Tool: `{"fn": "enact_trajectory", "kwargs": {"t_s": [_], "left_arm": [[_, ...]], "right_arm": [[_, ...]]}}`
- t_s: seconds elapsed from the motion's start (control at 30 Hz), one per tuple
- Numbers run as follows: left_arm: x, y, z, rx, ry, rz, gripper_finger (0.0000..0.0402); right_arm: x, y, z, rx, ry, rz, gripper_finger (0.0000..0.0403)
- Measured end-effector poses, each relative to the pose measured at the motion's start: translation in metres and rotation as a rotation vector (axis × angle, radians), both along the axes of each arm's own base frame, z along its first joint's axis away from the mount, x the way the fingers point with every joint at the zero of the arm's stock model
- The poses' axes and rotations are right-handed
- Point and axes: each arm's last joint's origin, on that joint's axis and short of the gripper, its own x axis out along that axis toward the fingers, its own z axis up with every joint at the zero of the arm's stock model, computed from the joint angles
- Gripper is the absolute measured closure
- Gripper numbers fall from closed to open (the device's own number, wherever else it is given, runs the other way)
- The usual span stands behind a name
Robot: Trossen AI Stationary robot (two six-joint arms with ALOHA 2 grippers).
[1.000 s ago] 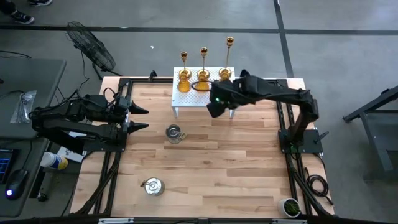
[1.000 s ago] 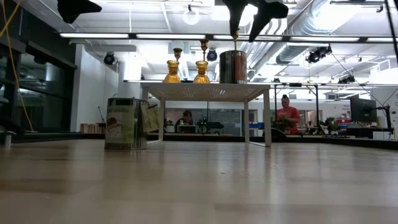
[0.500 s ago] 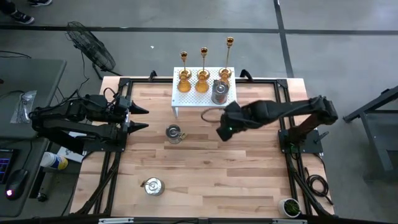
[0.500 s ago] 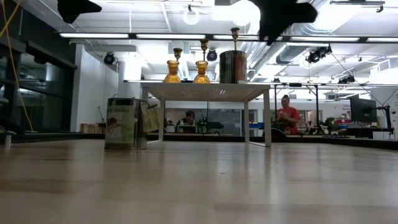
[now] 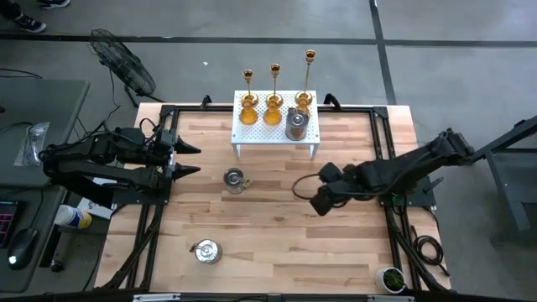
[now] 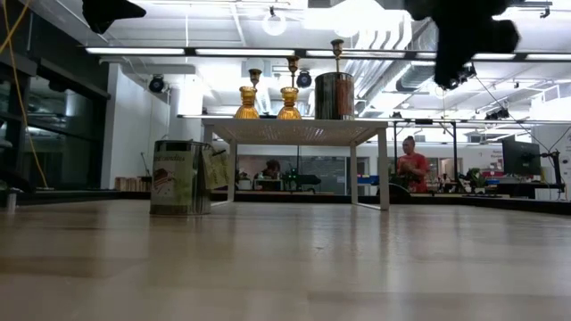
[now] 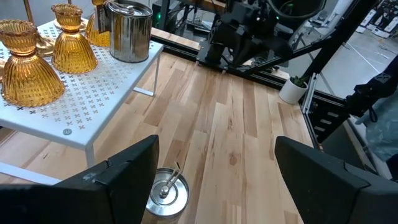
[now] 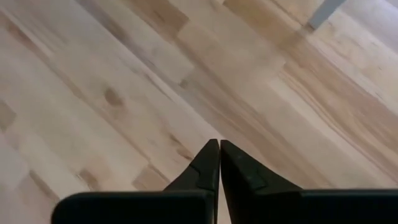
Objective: Pick & Place candle stick holders
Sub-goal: Put the top silver scented candle on the shelf aligned with the other silver scented candle
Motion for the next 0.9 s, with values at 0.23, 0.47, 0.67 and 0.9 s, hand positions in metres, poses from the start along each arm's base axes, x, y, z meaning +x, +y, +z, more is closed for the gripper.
{"fn": "enact_trajectory", "kwargs": {"t_s": [0.23,0.47,0.67,0.9], "left_arm": [[0.0,0.0,0.0,0.0,0.0,0.0,0.0087],[0.0,0.0,0.0,0.0,0.0,0.0,0.0087],[0.0,0.0,0.0,0.0,0.0,0.0,0.0087],[0.0,0.0,0.0,0.0,0.0,0.0,0.0087]], "right_arm": [[-0.036,-0.006,-0.021,0.01,-0.051,0.033,0.0399],[-0.053,-0.006,-0.029,-0.009,-0.227,0.147,0.0399],[-0.059,-0.017,-0.051,-0.022,-0.43,0.207,0.0399],[-0.076,-0.031,-0.08,-0.045,-0.649,0.379,0.0399]]}}
